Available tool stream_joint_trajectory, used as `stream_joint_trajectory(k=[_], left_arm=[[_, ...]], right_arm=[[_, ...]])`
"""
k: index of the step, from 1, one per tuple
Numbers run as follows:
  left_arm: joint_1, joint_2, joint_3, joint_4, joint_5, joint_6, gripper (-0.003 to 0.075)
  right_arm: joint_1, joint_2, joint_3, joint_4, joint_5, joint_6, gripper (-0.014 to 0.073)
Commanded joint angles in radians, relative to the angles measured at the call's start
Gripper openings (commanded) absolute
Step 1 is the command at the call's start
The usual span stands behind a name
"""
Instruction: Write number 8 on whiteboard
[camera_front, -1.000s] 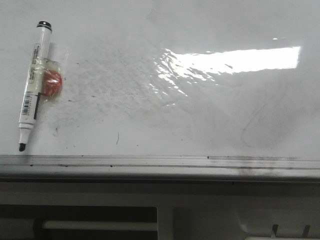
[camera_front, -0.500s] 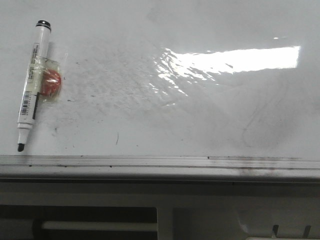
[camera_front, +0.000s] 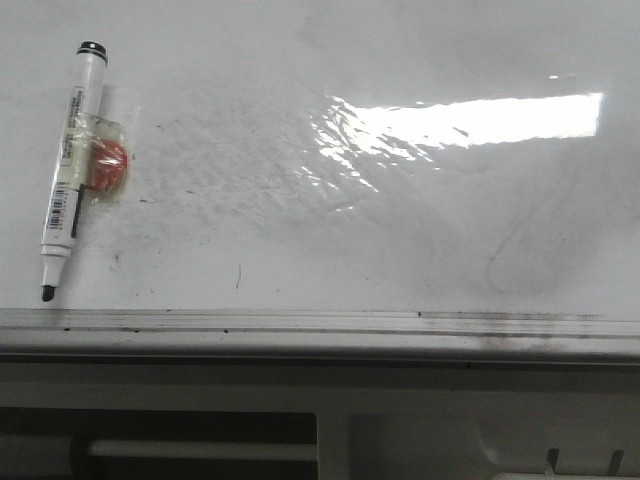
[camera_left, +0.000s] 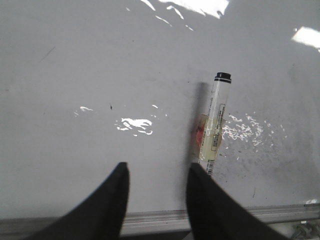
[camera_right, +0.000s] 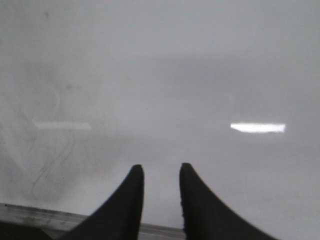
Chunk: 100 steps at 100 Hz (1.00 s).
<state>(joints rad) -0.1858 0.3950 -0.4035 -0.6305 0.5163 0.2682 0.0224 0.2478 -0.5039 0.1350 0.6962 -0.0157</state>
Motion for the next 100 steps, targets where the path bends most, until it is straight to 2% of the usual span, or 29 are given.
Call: stream_joint_trajectory(k=[1,8,29,56,77,86,100], left_arm=[[-0.043,0.069,-0.066,-0.046,-0.042,0.070,0.0447],[-0.087,0.117,-0.068,-0.065,-0.038,0.109,0.0433],[-0.230,0.265,-0.074,-0.093,-0.106,0.132,0.0349],[-0.386,0.449,-0.075,-0.168,-0.282,0.132,0.0345],[-0.428,0.558,-0.075,-0.181,-0.399,0.132,0.0332],[-0.428,0.589,-0.075,-0.183,-0.404,0.132,0.0259],[-0.428,0.619,-0.075,-0.183,-0.409,0.132,0.0055]], right_arm=[[0.022,0.057,-0.074,0.000,-0.027,-0.023,0.0352],[0.053,0.071,-0.089,0.013,-0.047,-0.023,0.0407],[0.134,0.110,-0.094,0.013,-0.057,-0.023,0.0405],[0.136,0.139,-0.094,0.013,-0.087,-0.023,0.0405],[0.136,0.139,-0.094,0.013,-0.087,-0.023,0.0405],[0.136,0.139,-0.094,0.025,-0.087,-0.023,0.0405],[0.136,0.139,-0.098,0.031,-0.087,-0.023,0.0405]])
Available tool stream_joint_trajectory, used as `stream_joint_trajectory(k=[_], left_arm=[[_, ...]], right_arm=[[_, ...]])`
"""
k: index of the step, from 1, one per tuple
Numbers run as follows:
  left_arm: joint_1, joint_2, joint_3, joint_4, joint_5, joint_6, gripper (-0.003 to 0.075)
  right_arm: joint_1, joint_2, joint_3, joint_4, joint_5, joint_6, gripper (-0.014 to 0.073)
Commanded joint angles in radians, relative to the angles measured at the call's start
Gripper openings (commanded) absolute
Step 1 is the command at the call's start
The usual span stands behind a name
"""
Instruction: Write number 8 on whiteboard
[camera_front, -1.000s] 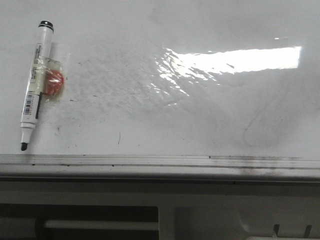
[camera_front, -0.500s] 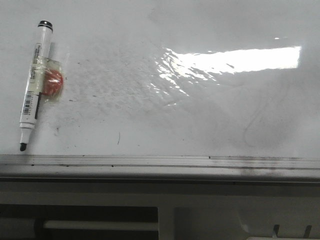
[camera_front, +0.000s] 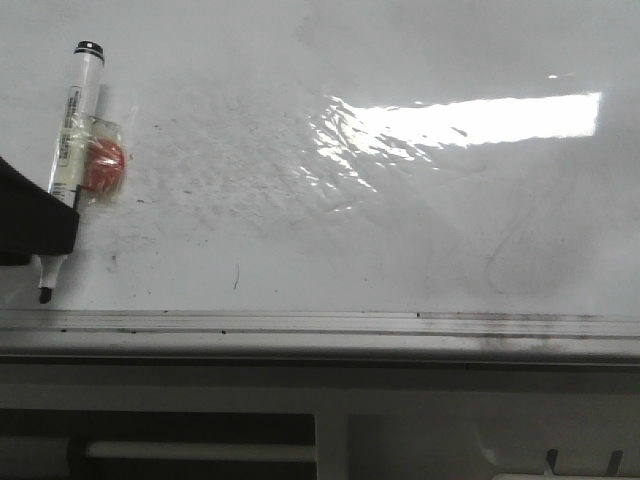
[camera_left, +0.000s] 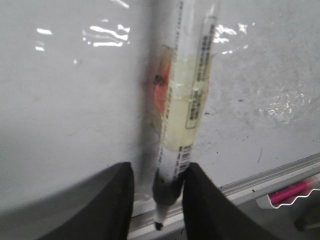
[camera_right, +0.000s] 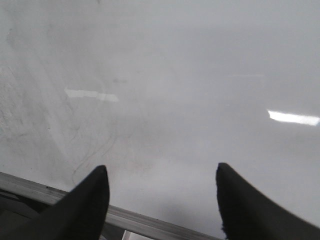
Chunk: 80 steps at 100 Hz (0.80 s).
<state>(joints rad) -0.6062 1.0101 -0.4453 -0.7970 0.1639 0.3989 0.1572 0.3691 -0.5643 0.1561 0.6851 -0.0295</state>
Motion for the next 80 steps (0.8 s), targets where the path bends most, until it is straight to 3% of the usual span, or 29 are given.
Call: stream_joint_trajectory(k=[1,4,18,32,46,54,65,80], left_arm=[[-0.008,0.006,-0.034,-0.017,-0.057,0.002,0.0034],[-0.008,0.008,-0.034,-0.017,-0.065,0.002,-0.0015],[-0.008,0.011,-0.038,-0.017,-0.075,0.002,-0.0020],[-0.008,-0.023,-0.089,-0.017,0.080,0.015,-0.0020],[-0.072,-0.108,-0.131,-0.113,0.181,0.280,-0.0020],[-0.125,-0.163,-0.131,-0.258,0.190,0.543,-0.0020],[-0.190,-0.184,-0.131,-0.464,0.264,0.871,-0.0020],[-0.221,-0.157,-0.131,-0.670,0.386,1.080,-0.0020]], right_arm=[[0.001,0.017,-0.039,0.009,-0.076,-0.009,0.0405],[0.001,0.017,-0.042,0.009,-0.076,-0.009,0.0405],[0.001,0.017,-0.044,0.009,-0.090,-0.009,0.0405],[0.008,0.017,-0.050,0.056,-0.092,-0.049,0.0405],[0.057,0.048,-0.090,0.357,-0.019,-0.448,0.0405],[0.102,0.098,-0.113,0.537,0.062,-0.687,0.0405],[0.143,0.173,-0.126,0.740,0.115,-0.898,0.0405],[0.180,0.270,-0.126,0.933,0.113,-1.180,0.0406]])
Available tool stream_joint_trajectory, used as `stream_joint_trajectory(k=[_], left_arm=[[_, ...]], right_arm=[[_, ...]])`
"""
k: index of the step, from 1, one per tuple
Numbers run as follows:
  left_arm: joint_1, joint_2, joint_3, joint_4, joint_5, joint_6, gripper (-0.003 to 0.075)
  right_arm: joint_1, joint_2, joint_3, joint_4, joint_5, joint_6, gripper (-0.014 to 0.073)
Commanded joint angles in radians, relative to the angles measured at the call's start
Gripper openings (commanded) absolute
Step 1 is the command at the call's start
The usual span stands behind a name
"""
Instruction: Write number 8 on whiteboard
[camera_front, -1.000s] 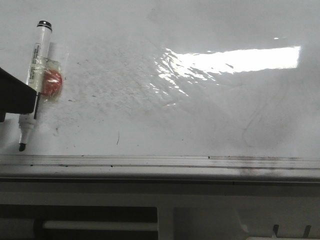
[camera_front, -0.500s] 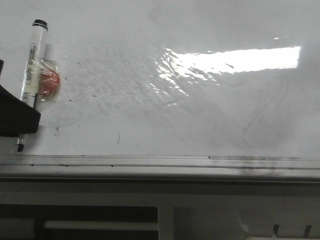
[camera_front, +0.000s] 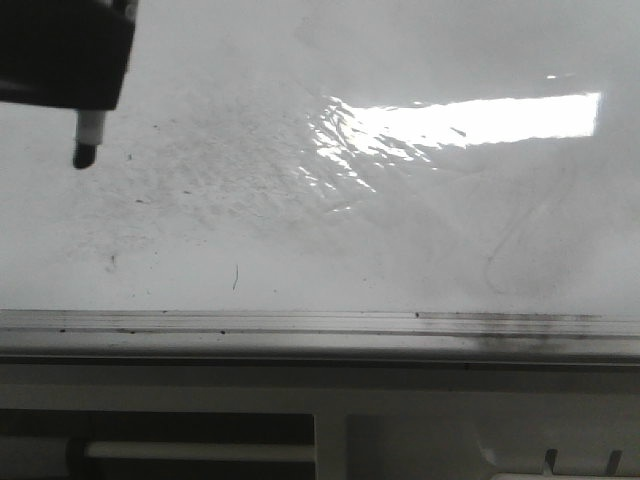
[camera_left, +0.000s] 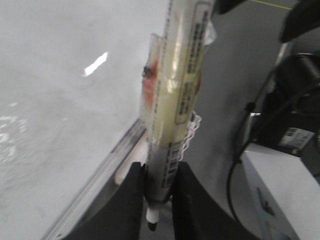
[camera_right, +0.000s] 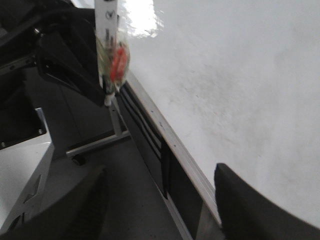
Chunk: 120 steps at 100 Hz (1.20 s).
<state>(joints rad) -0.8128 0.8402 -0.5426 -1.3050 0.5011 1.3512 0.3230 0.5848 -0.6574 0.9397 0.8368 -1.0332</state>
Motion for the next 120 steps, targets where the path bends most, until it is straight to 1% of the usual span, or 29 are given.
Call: stream_joint_trajectory(k=[1,9,18,24,39,43,58,66,73,76,81,86,88,93,97,105,112,114,116,117,119,120], left_arm=[[-0.015,0.015,-0.033,-0.173,0.059,0.137,-0.0020],[-0.015,0.035,-0.033,-0.223,0.107,0.191,-0.0020],[-0.015,0.051,-0.033,-0.243,0.154,0.213,-0.0020],[-0.015,0.061,-0.033,-0.249,0.180,0.227,-0.0020],[-0.015,0.070,-0.033,-0.256,0.189,0.229,-0.0020],[-0.015,0.071,-0.033,-0.258,0.189,0.229,-0.0020],[-0.015,0.072,-0.033,-0.258,0.189,0.231,-0.0020],[-0.015,0.072,-0.033,-0.258,0.189,0.231,-0.0020],[-0.015,0.072,-0.033,-0.258,0.189,0.231,-0.0020],[-0.015,0.072,-0.033,-0.258,0.189,0.231,-0.0020],[-0.015,0.072,-0.033,-0.258,0.189,0.231,-0.0020],[-0.015,0.072,-0.033,-0.258,0.189,0.231,-0.0020],[-0.015,0.072,-0.033,-0.258,0.189,0.231,-0.0020],[-0.015,0.072,-0.033,-0.258,0.189,0.231,-0.0020],[-0.015,0.072,-0.033,-0.258,0.186,0.231,-0.0020],[-0.015,0.072,-0.033,-0.260,0.156,0.223,-0.0017],[-0.015,0.072,-0.033,-0.275,0.131,0.223,0.0035],[-0.015,0.070,-0.033,-0.275,0.121,0.223,0.0077],[-0.015,0.068,-0.033,-0.277,0.108,0.223,0.0102],[-0.015,0.068,-0.033,-0.277,0.104,0.223,0.0130],[-0.015,0.062,-0.033,-0.277,0.094,0.220,0.0158],[-0.015,0.059,-0.033,-0.277,0.090,0.220,0.0188]], right_arm=[[0.016,0.059,-0.033,0.166,-0.039,-0.188,0.0406],[0.034,0.106,-0.033,0.241,-0.039,-0.308,0.0406],[0.056,0.155,-0.033,0.309,-0.039,-0.410,0.0406],[0.075,0.190,-0.033,0.353,-0.039,-0.457,0.0406],[0.130,0.266,-0.035,0.462,-0.030,-0.565,0.0406],[0.152,0.288,-0.042,0.473,-0.030,-0.582,0.0406],[0.236,0.369,-0.085,0.473,-0.047,-0.582,0.0406],[0.262,0.405,-0.106,0.472,-0.084,-0.582,0.0406],[0.272,0.435,-0.121,0.472,-0.088,-0.582,0.0396],[0.274,0.446,-0.123,0.472,-0.086,-0.582,0.0376],[0.274,0.458,-0.126,0.472,-0.082,-0.582,0.0306],[0.274,0.466,-0.126,0.472,-0.082,-0.582,0.0186],[0.274,0.467,-0.126,0.472,-0.082,-0.582,0.0152],[0.274,0.469,-0.126,0.472,-0.082,-0.582,0.0014],[0.274,0.469,-0.126,0.472,-0.084,-0.582,-0.0067],[0.274,0.467,-0.126,0.472,-0.100,-0.582,-0.0063],[0.273,0.457,-0.128,0.452,-0.134,-0.582,-0.0063],[0.272,0.450,-0.132,0.430,-0.149,-0.581,-0.0063],[0.271,0.445,-0.135,0.412,-0.159,-0.581,-0.0063],[0.271,0.442,-0.137,0.391,-0.174,-0.578,-0.0063],[0.271,0.429,-0.140,0.353,-0.200,-0.561,-0.0063],[0.271,0.425,-0.145,0.339,-0.210,-0.554,-0.0063]])
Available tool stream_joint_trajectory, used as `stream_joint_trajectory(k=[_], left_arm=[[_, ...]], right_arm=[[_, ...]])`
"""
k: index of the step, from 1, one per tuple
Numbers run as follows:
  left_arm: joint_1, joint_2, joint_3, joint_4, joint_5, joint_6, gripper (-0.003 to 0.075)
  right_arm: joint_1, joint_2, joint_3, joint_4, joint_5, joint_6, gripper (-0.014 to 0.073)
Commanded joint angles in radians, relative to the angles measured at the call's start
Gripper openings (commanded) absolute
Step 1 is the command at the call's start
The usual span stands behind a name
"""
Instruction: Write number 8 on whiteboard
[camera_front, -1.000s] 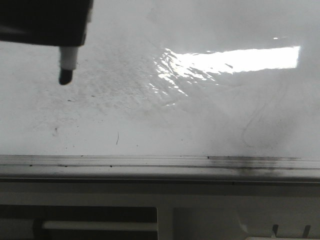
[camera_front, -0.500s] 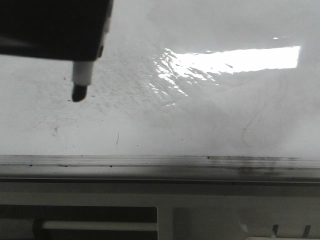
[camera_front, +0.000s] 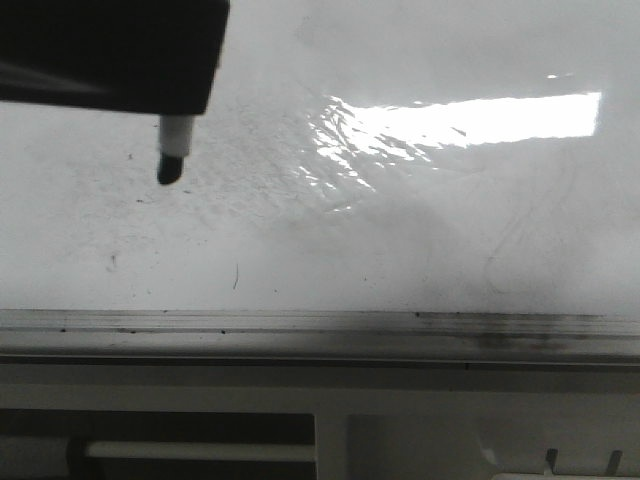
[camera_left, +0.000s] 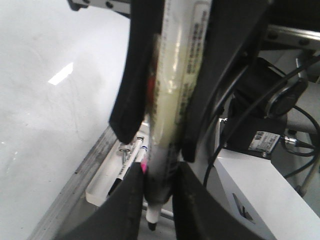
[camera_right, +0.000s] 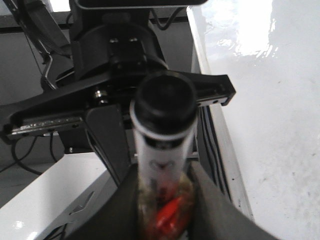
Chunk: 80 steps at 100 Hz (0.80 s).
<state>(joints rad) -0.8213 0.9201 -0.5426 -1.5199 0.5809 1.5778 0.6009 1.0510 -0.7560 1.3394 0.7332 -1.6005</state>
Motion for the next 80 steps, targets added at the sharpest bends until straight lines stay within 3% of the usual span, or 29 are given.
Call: stream_joint_trajectory(k=[1,9,16,27,37,43,50,69,80], left_arm=[[-0.006,-0.026,-0.033,-0.062,0.000,-0.008,0.0203],[-0.006,-0.064,-0.033,-0.059,-0.081,-0.045,0.0377],[-0.006,-0.114,-0.033,-0.046,-0.170,-0.062,0.0472],[-0.006,-0.198,-0.026,-0.045,-0.295,-0.062,0.0487],[-0.006,-0.263,-0.003,-0.054,-0.398,-0.062,0.0462],[-0.006,-0.293,0.014,-0.080,-0.452,-0.062,0.0441],[-0.006,-0.313,0.035,-0.104,-0.493,-0.062,0.0406],[-0.006,-0.320,0.059,-0.119,-0.496,-0.062,0.0288],[-0.006,-0.320,0.059,-0.119,-0.482,-0.062,0.0202]], right_arm=[[-0.007,-0.048,-0.049,-0.075,-0.116,0.033,-0.0063],[-0.009,-0.091,-0.079,-0.310,-0.220,0.192,-0.0063],[-0.019,-0.127,-0.123,-0.544,-0.211,0.346,-0.0063],[-0.031,-0.153,-0.213,-0.905,-0.063,0.607,-0.0061],[-0.031,-0.167,-0.271,-1.114,0.030,0.784,-0.0056],[-0.031,-0.187,-0.263,-1.145,-0.018,0.908,-0.0038],[-0.028,-0.220,-0.219,-1.135,-0.158,0.946,-0.0041],[-0.022,-0.299,0.042,-1.133,-0.891,0.946,-0.0042],[-0.022,-0.291,0.153,-1.131,-1.023,0.946,-0.0043]])
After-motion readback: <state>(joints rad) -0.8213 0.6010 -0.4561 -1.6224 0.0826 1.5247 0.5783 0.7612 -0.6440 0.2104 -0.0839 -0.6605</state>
